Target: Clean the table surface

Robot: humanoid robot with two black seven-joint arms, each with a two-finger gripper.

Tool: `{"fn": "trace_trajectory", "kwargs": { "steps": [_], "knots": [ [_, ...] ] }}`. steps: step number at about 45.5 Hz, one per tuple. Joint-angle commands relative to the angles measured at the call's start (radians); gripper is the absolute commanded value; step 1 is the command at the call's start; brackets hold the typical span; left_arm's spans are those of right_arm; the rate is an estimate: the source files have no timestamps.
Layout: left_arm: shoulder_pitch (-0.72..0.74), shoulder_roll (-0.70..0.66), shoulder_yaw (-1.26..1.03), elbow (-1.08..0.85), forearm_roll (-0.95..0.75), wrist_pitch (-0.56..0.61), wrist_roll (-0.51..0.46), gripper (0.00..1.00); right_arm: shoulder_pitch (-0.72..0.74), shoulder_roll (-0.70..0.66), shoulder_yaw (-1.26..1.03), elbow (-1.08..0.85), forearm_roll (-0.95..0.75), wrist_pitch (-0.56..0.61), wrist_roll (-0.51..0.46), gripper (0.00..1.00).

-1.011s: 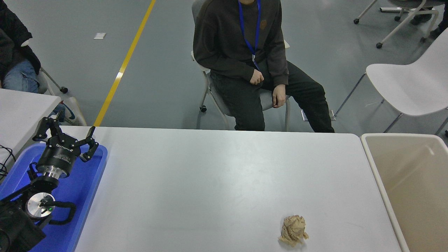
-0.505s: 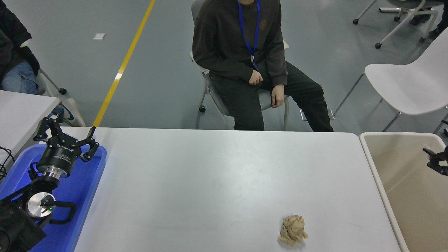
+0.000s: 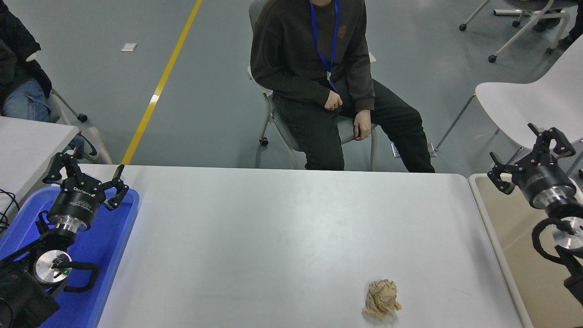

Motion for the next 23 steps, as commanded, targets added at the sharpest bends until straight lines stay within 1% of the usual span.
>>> {"fn": "trace_trajectory", "kwargs": {
  "steps": [1,9,13,17,23],
  "knots": [
    [0.000,0.000,0.000,0.000,0.000,0.000,0.000,1.00,-0.009,0.123,-0.001,-0.037,0.021,-0.007,0.054,0.99],
    [0.000,0.000,0.000,0.000,0.000,0.000,0.000,1.00,0.002,0.138,-0.001,-0.066,0.018,-0.016,0.096,0.99],
    [0.000,0.000,0.000,0.000,0.000,0.000,0.000,1.00,0.011,0.138,-0.011,-0.066,-0.002,-0.068,0.111,0.99],
    [0.000,0.000,0.000,0.000,0.000,0.000,0.000,1.00,0.022,0.138,-0.067,-0.066,-0.008,-0.133,0.113,0.99],
    [0.000,0.000,0.000,0.000,0.000,0.000,0.000,1.00,0.025,0.138,-0.103,-0.060,-0.008,-0.151,0.114,0.99]
  ]
}}
